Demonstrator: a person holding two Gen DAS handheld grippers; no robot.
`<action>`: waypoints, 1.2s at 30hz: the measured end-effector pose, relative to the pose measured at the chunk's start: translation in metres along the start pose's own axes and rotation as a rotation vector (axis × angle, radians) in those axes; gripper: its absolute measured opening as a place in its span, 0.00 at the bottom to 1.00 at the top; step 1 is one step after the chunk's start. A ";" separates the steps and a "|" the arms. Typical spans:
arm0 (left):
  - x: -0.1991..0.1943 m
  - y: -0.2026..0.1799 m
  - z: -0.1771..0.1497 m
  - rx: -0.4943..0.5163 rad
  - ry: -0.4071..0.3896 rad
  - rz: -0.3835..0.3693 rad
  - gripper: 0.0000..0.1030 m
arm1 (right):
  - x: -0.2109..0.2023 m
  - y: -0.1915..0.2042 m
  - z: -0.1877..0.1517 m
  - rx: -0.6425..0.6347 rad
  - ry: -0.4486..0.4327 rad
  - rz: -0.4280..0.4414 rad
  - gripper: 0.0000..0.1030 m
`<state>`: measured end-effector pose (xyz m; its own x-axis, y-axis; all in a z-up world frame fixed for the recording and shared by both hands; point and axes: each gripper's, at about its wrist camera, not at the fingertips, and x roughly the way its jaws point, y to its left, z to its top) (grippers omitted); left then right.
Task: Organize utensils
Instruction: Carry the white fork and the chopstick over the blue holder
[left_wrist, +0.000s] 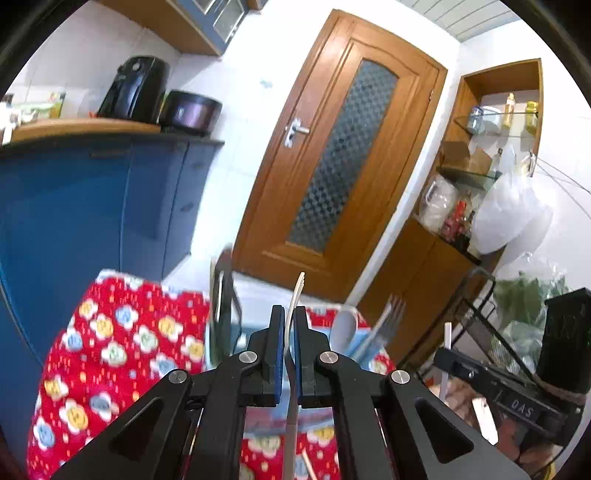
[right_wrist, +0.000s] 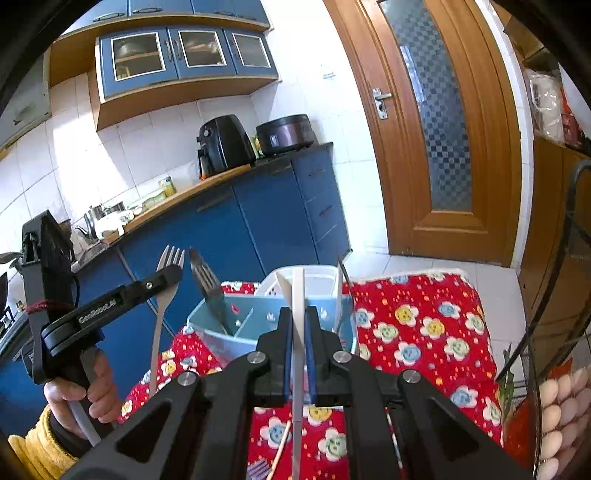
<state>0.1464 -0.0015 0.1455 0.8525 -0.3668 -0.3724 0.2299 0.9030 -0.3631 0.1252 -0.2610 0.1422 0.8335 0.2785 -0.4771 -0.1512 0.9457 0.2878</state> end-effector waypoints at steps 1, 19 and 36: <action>0.001 -0.001 0.004 0.006 -0.014 0.003 0.04 | 0.002 0.000 0.004 0.001 -0.008 0.002 0.08; 0.032 -0.017 0.047 0.092 -0.321 0.142 0.04 | 0.023 0.011 0.042 -0.050 -0.160 -0.064 0.08; 0.054 -0.007 0.018 0.120 -0.397 0.197 0.04 | 0.054 0.011 0.045 -0.084 -0.306 -0.150 0.08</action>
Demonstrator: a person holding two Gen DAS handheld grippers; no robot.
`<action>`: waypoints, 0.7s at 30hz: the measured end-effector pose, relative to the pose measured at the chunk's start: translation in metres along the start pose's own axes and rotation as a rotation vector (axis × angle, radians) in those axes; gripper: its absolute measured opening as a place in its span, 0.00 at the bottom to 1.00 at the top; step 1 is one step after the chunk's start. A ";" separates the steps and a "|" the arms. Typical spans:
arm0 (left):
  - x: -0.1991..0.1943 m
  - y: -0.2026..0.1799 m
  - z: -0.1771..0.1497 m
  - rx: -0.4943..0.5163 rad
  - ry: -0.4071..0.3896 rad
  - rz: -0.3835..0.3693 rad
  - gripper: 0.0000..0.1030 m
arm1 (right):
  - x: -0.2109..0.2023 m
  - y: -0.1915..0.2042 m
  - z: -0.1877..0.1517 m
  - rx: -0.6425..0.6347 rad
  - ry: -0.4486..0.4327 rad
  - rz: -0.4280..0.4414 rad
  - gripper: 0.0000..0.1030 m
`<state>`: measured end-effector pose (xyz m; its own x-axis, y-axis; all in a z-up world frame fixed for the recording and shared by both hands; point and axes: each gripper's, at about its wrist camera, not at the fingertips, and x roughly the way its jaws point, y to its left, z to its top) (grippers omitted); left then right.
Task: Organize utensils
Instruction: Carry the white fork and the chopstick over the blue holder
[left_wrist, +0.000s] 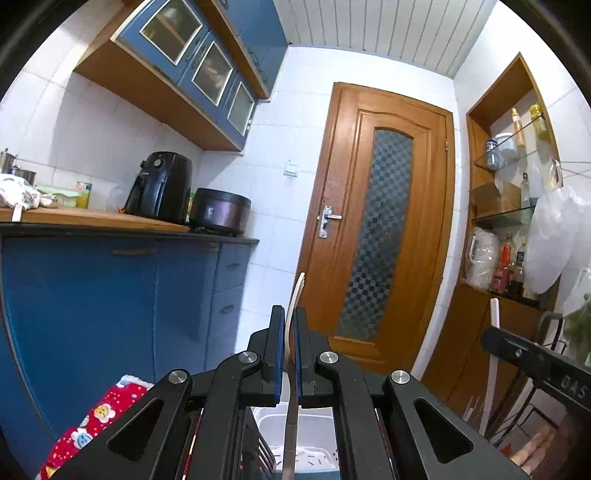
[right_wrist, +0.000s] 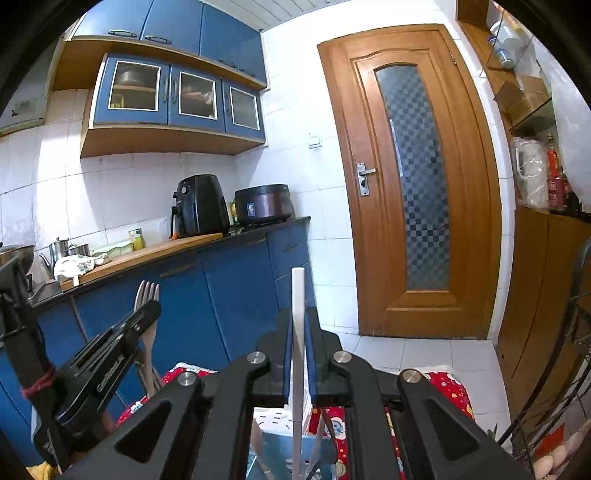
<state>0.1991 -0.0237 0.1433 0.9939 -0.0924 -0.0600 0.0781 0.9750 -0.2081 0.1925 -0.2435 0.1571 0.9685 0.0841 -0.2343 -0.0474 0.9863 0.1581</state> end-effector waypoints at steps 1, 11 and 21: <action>-0.001 0.000 -0.001 -0.001 0.000 -0.001 0.04 | 0.001 -0.001 -0.001 0.003 -0.003 0.001 0.08; -0.003 0.007 -0.015 -0.012 0.019 -0.025 0.04 | 0.012 -0.001 -0.019 0.015 0.002 0.034 0.08; -0.009 0.003 -0.023 0.015 0.016 -0.035 0.04 | 0.013 0.006 -0.032 -0.020 0.044 0.034 0.08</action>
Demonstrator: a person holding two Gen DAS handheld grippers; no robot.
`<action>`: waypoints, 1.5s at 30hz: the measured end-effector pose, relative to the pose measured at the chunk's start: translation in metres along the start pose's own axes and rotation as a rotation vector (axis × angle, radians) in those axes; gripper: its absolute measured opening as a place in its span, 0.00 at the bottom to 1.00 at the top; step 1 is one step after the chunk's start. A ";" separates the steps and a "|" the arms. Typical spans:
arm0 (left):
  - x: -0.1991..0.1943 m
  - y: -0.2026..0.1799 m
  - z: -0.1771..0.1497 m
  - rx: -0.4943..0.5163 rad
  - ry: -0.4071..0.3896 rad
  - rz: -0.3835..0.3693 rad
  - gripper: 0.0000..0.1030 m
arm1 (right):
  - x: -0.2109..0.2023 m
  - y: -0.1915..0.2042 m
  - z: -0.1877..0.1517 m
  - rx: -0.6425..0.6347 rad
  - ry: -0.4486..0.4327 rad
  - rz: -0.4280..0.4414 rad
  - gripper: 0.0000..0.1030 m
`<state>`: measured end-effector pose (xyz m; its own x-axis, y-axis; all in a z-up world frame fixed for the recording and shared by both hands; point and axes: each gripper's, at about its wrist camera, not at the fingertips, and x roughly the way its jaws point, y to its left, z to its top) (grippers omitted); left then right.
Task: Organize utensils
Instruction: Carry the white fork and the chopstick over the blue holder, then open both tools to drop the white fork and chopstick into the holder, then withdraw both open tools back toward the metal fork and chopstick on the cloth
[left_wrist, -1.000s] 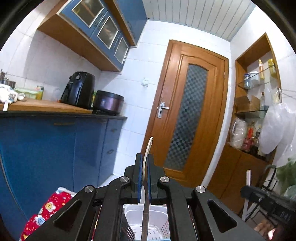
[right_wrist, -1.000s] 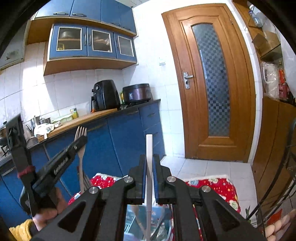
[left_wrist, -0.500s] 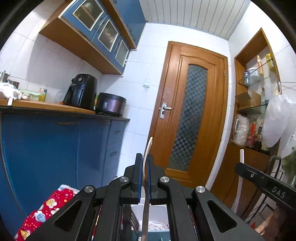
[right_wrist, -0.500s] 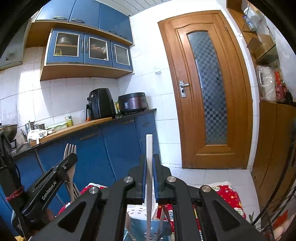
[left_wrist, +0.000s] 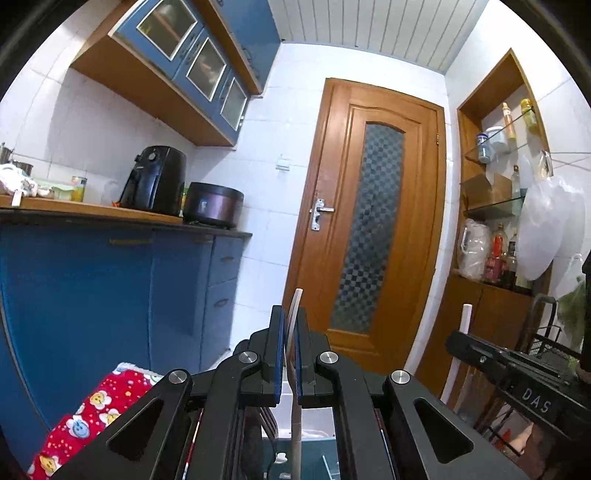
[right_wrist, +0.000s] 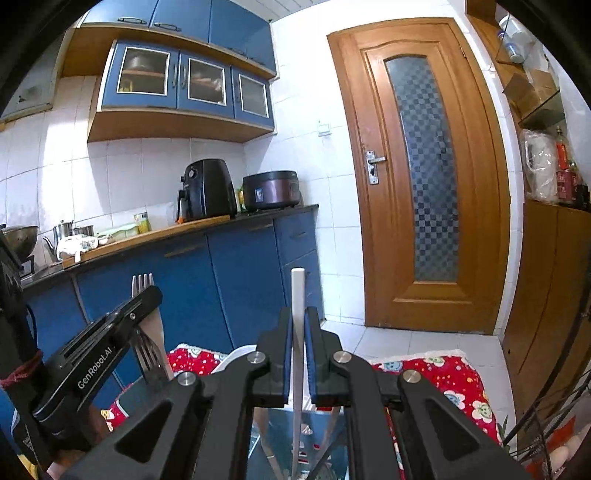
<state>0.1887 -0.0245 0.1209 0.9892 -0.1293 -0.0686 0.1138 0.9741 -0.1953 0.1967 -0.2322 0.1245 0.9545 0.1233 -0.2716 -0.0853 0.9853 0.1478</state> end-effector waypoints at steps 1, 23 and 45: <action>0.000 -0.001 -0.001 0.002 0.003 -0.001 0.04 | 0.000 0.000 -0.001 0.004 0.004 0.004 0.08; -0.023 0.000 0.008 -0.007 0.054 -0.038 0.36 | -0.019 0.006 0.001 0.046 0.019 0.044 0.27; -0.102 0.009 0.025 0.016 0.137 -0.047 0.36 | -0.093 0.022 -0.006 0.105 0.118 0.028 0.27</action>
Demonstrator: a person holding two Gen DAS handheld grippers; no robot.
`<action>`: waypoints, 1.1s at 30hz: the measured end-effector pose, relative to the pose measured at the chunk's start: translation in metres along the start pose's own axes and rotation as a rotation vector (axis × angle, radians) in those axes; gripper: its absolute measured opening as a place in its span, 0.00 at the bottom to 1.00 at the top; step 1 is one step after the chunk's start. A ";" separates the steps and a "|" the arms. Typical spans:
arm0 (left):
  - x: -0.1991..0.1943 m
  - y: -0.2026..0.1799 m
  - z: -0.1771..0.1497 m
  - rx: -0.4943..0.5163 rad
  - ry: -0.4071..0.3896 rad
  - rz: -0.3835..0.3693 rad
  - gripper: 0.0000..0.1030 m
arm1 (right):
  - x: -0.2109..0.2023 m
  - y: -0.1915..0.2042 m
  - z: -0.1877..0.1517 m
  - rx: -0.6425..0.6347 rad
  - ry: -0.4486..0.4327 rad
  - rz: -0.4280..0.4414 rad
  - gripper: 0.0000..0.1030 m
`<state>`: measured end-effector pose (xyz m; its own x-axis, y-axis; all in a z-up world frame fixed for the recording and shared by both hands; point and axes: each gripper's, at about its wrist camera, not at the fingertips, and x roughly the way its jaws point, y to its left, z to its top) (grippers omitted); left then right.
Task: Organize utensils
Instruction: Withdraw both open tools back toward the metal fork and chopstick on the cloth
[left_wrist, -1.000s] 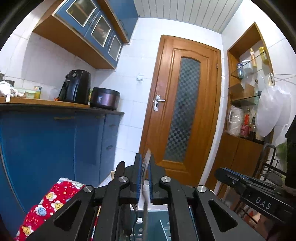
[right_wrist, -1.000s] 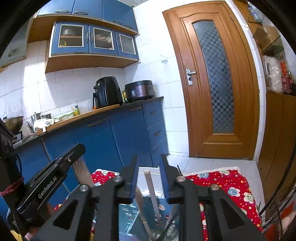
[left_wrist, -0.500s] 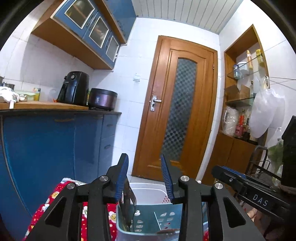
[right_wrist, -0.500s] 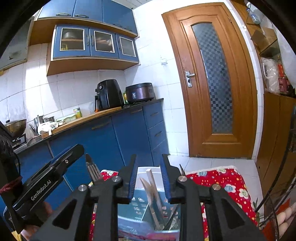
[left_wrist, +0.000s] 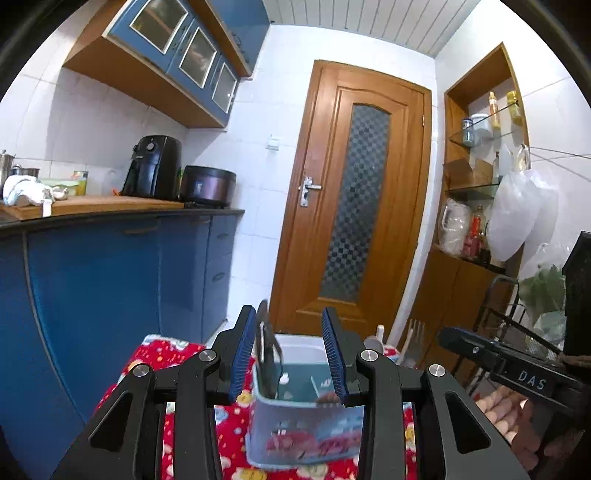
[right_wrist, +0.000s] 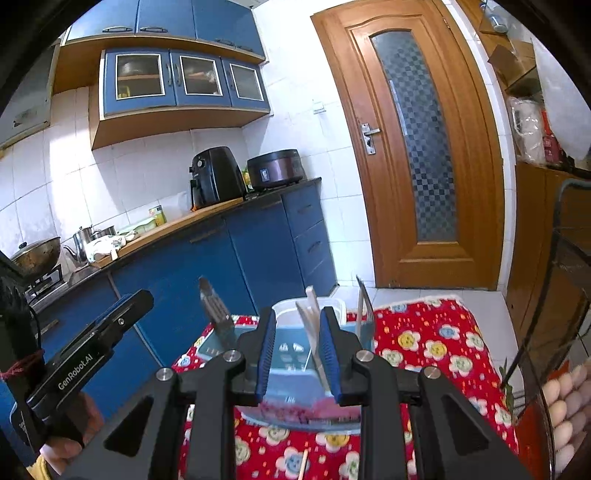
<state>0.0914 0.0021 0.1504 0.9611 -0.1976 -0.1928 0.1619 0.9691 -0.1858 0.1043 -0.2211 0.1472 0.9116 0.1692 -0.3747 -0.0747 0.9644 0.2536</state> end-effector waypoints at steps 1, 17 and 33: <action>-0.003 0.001 -0.001 0.000 0.006 0.000 0.36 | -0.004 0.001 -0.004 0.004 0.008 -0.001 0.27; -0.048 0.003 -0.040 -0.015 0.152 -0.017 0.36 | -0.026 0.013 -0.063 0.024 0.182 0.001 0.28; -0.052 -0.013 -0.095 0.033 0.325 -0.003 0.37 | -0.046 -0.006 -0.114 0.047 0.251 -0.050 0.34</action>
<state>0.0183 -0.0148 0.0711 0.8396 -0.2321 -0.4911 0.1770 0.9717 -0.1566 0.0167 -0.2113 0.0610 0.7846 0.1718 -0.5958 -0.0075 0.9634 0.2679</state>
